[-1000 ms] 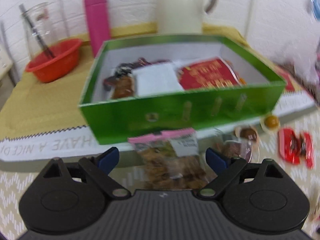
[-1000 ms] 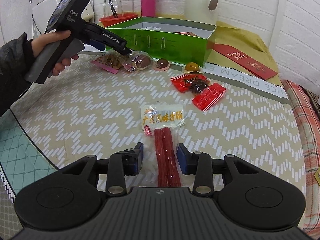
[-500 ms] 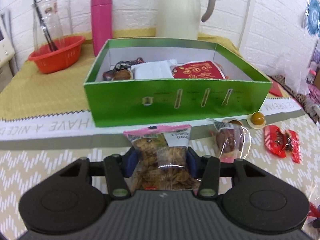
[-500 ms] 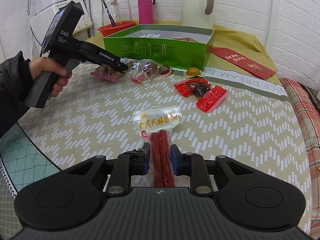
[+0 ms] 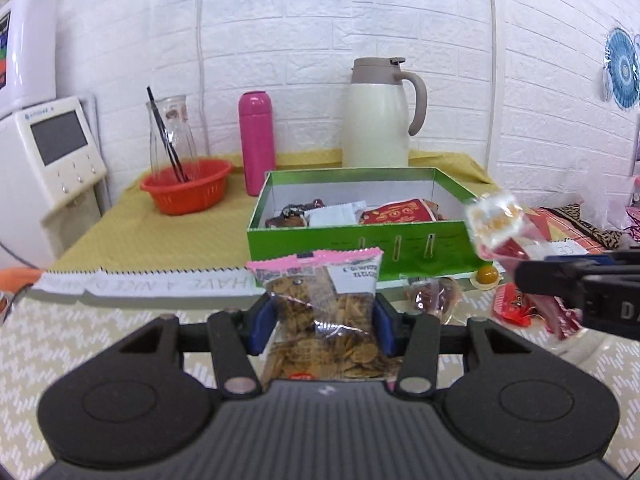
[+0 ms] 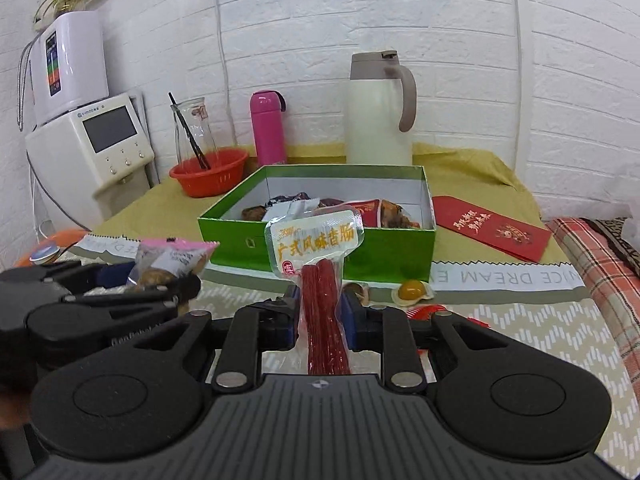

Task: Organize snacks
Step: 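Grasp the seed bag with the left gripper while the right grasps the sausage sticks, then carry both items over the green box and open both grippers, then reach the right gripper to the red candy packet while the left reaches the clear sweet packet, then grasp and lift the red candy packet with the right gripper while the left lifts the clear packet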

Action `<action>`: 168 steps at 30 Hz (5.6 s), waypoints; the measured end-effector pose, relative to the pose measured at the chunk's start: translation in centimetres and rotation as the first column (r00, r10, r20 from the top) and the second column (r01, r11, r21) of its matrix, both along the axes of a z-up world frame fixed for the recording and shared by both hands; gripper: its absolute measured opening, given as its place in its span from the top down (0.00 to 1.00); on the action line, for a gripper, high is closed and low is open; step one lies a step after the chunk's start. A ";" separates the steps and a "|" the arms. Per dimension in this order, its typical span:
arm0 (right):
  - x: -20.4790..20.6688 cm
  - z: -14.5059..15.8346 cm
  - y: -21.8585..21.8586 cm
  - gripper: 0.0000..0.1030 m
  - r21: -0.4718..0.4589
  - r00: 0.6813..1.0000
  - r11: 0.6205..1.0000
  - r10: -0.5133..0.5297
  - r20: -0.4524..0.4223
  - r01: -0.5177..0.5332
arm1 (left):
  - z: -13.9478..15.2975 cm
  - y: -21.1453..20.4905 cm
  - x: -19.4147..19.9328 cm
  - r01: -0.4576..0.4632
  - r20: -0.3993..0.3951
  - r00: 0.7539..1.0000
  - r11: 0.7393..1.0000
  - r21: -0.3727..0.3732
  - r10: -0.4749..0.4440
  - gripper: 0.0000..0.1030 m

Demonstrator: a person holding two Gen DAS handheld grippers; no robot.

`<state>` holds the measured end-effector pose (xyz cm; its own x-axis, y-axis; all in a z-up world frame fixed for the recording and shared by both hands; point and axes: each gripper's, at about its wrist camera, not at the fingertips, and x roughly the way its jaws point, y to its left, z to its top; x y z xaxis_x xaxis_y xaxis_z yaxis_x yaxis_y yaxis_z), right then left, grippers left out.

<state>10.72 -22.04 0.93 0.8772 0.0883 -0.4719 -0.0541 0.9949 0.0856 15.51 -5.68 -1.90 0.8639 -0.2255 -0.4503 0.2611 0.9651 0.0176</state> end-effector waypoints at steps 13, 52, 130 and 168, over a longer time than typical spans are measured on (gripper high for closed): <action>1.6 1.4 1.0 0.60 -0.017 1.000 1.000 -0.025 0.014 0.025 | 1.3 1.5 0.5 -0.042 0.032 0.999 0.999 -0.010 0.043 0.52; 2.0 -1.3 1.7 0.58 0.133 0.987 0.978 -0.157 -0.024 0.159 | 0.8 1.9 0.0 -0.109 0.020 0.994 0.994 0.004 0.109 0.49; 9.1 -7.4 -10.7 0.00 -0.099 0.899 0.935 0.294 -0.325 -0.342 | -4.7 -10.2 8.5 0.273 -0.194 0.949 0.957 0.102 -0.250 0.11; 15.8 -0.6 -9.5 0.85 0.284 0.989 0.955 0.113 -0.100 -0.080 | 2.0 -3.4 17.7 0.099 -0.079 0.992 0.994 0.048 -0.095 0.41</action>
<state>26.51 -31.59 0.36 0.7996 0.3120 -0.5131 -0.1223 0.9211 0.3696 33.25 -9.12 0.10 0.8017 -0.2813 -0.5274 0.3560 0.9335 0.0432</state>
